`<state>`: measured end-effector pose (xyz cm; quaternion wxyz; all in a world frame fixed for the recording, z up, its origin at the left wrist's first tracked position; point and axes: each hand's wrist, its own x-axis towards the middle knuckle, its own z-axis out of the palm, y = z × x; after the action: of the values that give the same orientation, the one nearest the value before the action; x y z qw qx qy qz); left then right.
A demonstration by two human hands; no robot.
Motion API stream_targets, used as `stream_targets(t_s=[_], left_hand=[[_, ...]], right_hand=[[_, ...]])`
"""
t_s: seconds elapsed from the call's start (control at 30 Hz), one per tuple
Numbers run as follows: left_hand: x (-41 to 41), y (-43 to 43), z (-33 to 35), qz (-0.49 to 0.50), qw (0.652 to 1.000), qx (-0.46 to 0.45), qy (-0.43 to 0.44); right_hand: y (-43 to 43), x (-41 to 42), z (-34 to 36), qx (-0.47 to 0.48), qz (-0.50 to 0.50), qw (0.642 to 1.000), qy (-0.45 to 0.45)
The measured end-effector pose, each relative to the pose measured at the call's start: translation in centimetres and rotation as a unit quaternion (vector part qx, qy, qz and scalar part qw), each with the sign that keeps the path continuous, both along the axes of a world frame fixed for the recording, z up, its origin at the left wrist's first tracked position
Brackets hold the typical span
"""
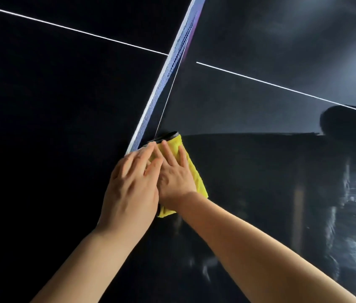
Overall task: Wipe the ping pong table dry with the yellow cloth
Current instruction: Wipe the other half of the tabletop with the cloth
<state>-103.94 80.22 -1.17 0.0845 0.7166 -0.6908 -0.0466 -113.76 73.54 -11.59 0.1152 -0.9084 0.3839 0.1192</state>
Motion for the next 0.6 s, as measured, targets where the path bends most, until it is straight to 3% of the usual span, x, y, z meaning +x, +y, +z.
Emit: stream_targets(t_s=[0.2,0.4,0.6], left_hand=[[-1.5,-1.5,-0.4,0.002,1.000,0.013,-0.028],[-6.0,-4.9,-1.7,-0.014,0.999,0.038,-0.030],[-11.8,-8.4,-3.0,-0.044,0.998,0.043,-0.009]], right_hand=[[-3.1,-2.5,0.2,-0.010,0.019,1.000,-0.001],[-10.2,-13.1,0.2,-0.030,-0.158,0.987,-0.018],[-14.7,-25.4,0.2,-0.046,-0.311,0.949,-0.008]])
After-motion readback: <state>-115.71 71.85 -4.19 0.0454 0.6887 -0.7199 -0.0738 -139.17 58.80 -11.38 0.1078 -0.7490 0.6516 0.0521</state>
